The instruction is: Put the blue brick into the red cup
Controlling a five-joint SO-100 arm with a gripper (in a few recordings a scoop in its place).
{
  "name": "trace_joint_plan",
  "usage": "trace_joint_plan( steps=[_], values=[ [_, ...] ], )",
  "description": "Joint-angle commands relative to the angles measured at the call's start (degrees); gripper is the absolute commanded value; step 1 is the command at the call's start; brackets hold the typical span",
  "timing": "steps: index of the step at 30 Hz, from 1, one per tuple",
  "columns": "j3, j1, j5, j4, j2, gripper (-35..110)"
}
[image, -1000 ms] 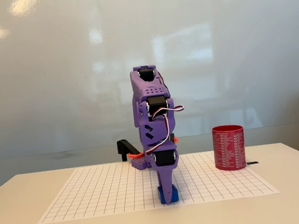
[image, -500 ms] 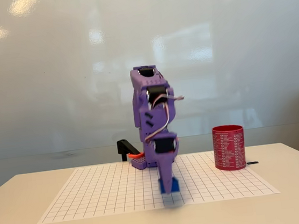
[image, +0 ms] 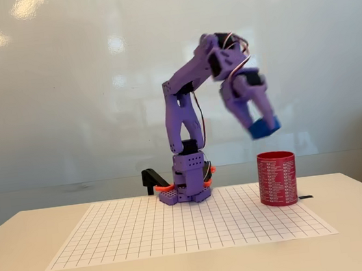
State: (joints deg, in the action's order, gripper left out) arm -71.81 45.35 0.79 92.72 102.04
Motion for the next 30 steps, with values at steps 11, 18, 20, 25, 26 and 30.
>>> trace_joint_plan(
  steps=[11, 18, 20, 25, 26, 30],
  values=[
    [-16.26, 27.51, 8.53, 5.45, 19.78, -1],
    [-36.47, 26.02, 8.88, -3.25, 27.16, -1],
    [-40.96, 25.4, 8.88, -5.62, 27.95, -1],
    [-46.32, 24.79, 9.49, -8.44, 29.18, -1],
    [-46.41, 24.61, 9.32, -8.44, 29.18, -1],
    [-44.74, 23.38, 9.49, -8.26, 28.13, -1]
  ],
)
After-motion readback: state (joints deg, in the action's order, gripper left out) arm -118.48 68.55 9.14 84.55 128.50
